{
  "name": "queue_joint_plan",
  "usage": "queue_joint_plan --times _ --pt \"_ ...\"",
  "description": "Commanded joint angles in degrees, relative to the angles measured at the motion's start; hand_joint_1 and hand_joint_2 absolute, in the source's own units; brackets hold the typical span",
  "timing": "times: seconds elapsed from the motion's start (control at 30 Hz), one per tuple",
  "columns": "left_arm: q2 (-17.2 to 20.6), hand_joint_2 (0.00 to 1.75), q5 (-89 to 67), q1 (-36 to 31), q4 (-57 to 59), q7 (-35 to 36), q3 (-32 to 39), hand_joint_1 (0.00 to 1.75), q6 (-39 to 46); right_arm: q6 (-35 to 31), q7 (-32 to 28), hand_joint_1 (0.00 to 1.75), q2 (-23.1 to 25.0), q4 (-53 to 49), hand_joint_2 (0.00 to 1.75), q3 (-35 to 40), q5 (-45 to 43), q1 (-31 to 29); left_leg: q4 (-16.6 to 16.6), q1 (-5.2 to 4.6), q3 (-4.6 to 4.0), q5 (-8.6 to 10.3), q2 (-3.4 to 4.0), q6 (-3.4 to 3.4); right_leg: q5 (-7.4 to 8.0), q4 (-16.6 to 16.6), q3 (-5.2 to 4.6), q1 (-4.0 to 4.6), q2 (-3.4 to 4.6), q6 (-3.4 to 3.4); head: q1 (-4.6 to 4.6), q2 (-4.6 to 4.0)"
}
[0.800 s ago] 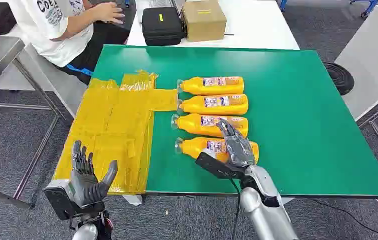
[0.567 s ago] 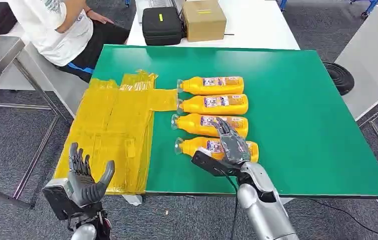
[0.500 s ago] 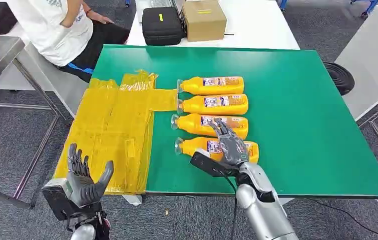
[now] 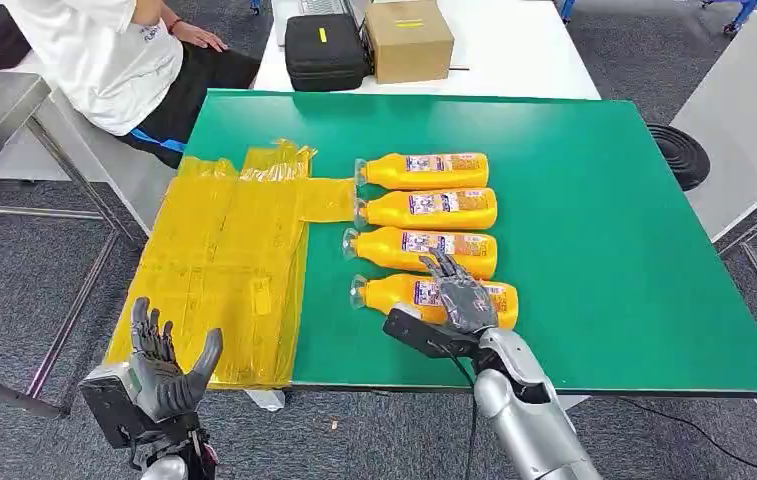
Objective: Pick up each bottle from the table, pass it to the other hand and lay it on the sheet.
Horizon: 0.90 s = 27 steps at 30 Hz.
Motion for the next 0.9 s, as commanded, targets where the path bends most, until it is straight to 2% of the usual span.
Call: queue_joint_plan --times 0.03,0.37,0.4,0.57,0.9 --pt "0.1 1.75 0.0 -0.7 2.0 0.8 1.3 0.00 0.1 0.0 1.5 0.00 -1.6 3.5 1.75 1.2 -1.0 -2.2 0.0 0.01 0.15 -0.05 0.05 -0.02 -0.04 0.0 0.15 0.03 0.00 -0.10 0.00 0.00" --pt "0.2 1.75 -0.3 -1.0 2.0 0.9 1.4 0.00 0.3 -0.5 3.0 0.00 -2.5 -0.2 1.75 -1.3 -0.5 -1.5 0.0 0.04 0.21 -0.08 0.03 -0.03 -0.06 -0.1 0.22 0.07 -0.04 -0.15 0.00 0.00" --pt "0.0 1.75 -0.4 -1.3 2.0 1.2 1.4 0.00 -0.1 1.3 4.6 0.00 -2.8 -1.0 1.75 -1.9 1.9 -0.3 0.0 0.00 0.11 -0.04 -0.01 -0.02 -0.04 0.0 0.11 0.03 -0.07 -0.11 0.00 0.00" --pt "0.0 1.75 -0.2 -1.2 1.8 1.3 1.3 0.00 -0.3 1.8 4.8 0.00 -2.6 0.1 1.75 -1.7 2.6 0.1 0.0 0.06 0.35 -0.14 0.00 -0.05 -0.13 -0.1 0.37 0.10 -0.09 -0.22 0.00 0.00" --pt "0.5 1.75 -0.5 -1.8 2.8 1.8 0.5 0.00 -0.8 3.6 6.4 0.00 -3.5 0.3 1.75 -2.8 3.7 1.9 0.0 0.04 0.21 -0.06 -0.05 -0.03 -0.07 -0.1 0.23 0.06 -0.12 -0.14 0.00 0.00"
